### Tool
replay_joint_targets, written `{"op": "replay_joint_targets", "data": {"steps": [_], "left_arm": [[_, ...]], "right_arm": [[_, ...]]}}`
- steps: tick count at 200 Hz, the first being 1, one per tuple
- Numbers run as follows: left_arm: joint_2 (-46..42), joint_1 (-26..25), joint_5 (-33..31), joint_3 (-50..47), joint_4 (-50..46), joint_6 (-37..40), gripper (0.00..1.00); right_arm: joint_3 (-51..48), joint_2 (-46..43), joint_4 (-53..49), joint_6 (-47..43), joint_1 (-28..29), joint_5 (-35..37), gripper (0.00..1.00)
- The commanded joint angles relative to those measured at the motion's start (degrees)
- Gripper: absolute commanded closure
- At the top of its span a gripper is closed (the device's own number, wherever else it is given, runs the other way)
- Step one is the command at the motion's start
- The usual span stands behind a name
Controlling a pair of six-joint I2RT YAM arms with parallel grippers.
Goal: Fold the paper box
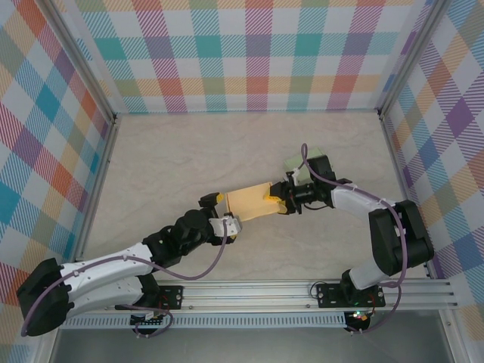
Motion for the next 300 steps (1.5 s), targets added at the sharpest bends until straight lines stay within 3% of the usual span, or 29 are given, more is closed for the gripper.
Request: {"op": "replay_joint_targets", "data": {"steps": [1, 16, 39, 77, 126, 203, 300], "left_arm": [[1.5, -1.0, -2.1, 0.0, 2.4, 2.0, 0.01], [2.5, -1.0, -2.4, -0.2, 4.2, 2.4, 0.10], [3.2, -1.0, -1.3, -0.1, 4.9, 3.0, 0.32], [3.8, -1.0, -1.7, 0.0, 5.6, 3.2, 0.33], [2.8, -1.0, -0.1, 1.4, 3.4, 2.1, 0.50], [1.8, -1.0, 1.6, 5.1, -5.3, -1.7, 0.62], [4.0, 4.8, 13.7, 10.3, -16.3, -9.8, 0.74]], "right_arm": [[-0.6, -0.8, -1.4, 0.5, -0.4, -3.4, 0.58], [-0.6, -0.9, -1.8, 0.3, -0.4, -3.5, 0.58], [-0.5, -0.7, -2.1, 0.3, -0.5, -3.9, 0.57], [-0.2, 0.0, -2.2, 0.0, -0.5, -4.3, 0.57], [0.1, 1.4, -2.4, -0.4, -0.5, -4.4, 0.54], [0.8, 1.4, -4.9, -2.6, -1.3, -3.5, 0.41], [0.7, -2.4, -9.1, -5.2, -3.9, -1.5, 0.17]]}}
